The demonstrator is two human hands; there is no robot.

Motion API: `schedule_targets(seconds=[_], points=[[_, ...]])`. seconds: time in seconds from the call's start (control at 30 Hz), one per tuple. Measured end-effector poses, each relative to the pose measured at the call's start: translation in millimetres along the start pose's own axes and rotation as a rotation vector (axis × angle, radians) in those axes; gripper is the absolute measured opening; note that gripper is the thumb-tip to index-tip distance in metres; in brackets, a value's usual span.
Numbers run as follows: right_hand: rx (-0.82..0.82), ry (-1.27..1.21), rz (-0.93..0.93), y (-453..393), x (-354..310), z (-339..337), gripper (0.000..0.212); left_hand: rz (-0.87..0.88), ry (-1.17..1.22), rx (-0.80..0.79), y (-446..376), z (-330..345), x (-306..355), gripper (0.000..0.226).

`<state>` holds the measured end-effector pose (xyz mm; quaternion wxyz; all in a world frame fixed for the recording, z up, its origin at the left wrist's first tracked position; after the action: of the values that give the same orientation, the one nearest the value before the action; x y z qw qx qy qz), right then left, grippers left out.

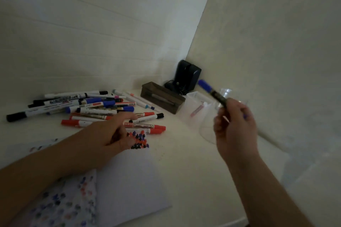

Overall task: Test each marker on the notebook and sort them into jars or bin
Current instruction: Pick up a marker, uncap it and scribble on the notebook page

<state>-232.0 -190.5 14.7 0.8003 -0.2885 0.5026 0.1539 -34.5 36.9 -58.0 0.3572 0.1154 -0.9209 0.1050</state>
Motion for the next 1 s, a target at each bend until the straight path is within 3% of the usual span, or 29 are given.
schedule_targets(seconds=[0.07,0.13,0.3,0.5,0.6,0.73,0.83,0.9,1.0], points=[[0.199,-0.030,-0.116,-16,-23,-28,0.007,-0.020,-0.040,-0.023,2,-1,-7,0.056],[0.241,-0.002,-0.120,-25,-30,-44,0.013,-0.009,-0.063,-0.030,4,-1,-9,0.058],[0.168,0.015,-0.043,-38,-27,-46,0.034,0.003,-0.179,0.028,2,-2,-15,0.031],[0.138,0.080,-0.035,-38,-15,-33,0.022,-0.069,-0.264,0.077,3,-8,-23,0.015],[-0.056,0.301,0.024,-23,21,0,0.015,-0.077,-0.286,0.137,-1,-11,-30,0.013],[-0.550,0.860,0.056,-7,79,64,0.020,-0.120,-0.318,0.266,-1,-17,-45,0.008],[-0.797,1.188,0.021,-25,98,99,0.021,-0.154,-0.342,0.318,2,-21,-50,0.009],[-0.825,1.253,0.013,-42,107,110,0.019,-0.218,-0.409,0.364,1,-27,-55,0.017],[-0.651,1.162,-0.116,-51,123,109,0.017,-0.350,-0.466,0.510,5,-45,-65,0.029]])
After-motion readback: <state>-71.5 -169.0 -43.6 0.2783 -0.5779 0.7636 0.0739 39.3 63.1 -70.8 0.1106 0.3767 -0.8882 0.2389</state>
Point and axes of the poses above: each hand's wrist, its own y-axis away from the middle knuckle, its own z-axis out of the palm, x = y × z, the point moved 2 cm from there along -y, towards the middle knuckle, and after that the axes turned 11 degrees about -x, right-handed, at the moved point
